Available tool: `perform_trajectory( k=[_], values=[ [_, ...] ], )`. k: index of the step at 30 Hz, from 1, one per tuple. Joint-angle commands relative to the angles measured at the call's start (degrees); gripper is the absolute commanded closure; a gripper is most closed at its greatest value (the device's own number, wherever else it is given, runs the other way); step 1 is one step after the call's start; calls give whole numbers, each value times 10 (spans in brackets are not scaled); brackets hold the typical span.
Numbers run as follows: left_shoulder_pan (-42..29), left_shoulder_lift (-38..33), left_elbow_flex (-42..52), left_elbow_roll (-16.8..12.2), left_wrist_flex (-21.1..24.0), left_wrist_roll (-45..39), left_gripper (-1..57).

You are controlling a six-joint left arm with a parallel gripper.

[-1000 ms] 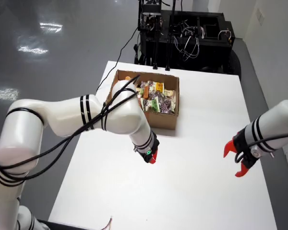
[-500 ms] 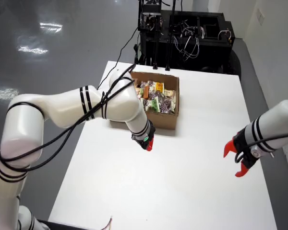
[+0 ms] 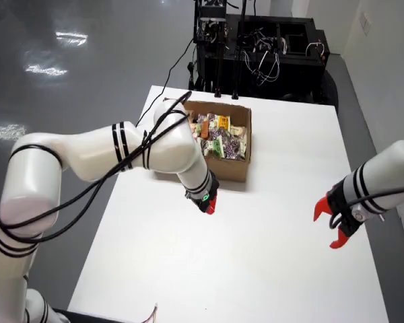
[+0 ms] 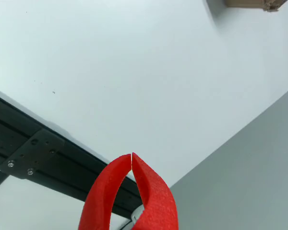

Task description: Grasp a snack and put it in the bin.

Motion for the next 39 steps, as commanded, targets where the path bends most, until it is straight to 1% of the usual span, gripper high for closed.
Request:
perform_trajectory(
  k=[1,14,39],
  values=[
    [-13,0,0,0,0,0,563],
    [-33,0,0,-1,-1,0,563],
    [4,0,0,0,-1,0,563]
  ],
)
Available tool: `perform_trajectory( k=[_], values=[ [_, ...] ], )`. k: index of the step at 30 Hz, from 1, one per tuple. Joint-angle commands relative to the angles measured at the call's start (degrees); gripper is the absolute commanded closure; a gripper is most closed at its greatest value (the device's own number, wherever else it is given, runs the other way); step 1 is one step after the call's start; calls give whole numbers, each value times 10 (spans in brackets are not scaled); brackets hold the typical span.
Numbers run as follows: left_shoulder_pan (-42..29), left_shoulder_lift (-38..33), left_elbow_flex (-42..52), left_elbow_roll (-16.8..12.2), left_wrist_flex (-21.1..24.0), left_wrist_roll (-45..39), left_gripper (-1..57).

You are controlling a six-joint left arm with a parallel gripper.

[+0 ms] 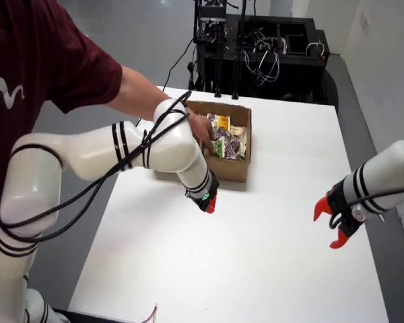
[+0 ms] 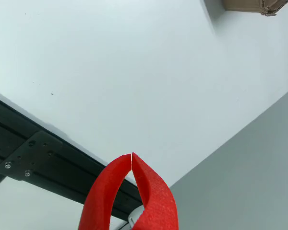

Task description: Grasp a snack and put it in the bin.

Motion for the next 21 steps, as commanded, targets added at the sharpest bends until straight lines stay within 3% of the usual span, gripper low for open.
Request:
perform_trajectory(
  k=[1,21],
  values=[
    [1,0,0,1,0,0,563],
    [-25,0,0,0,0,0,563]
  ],
)
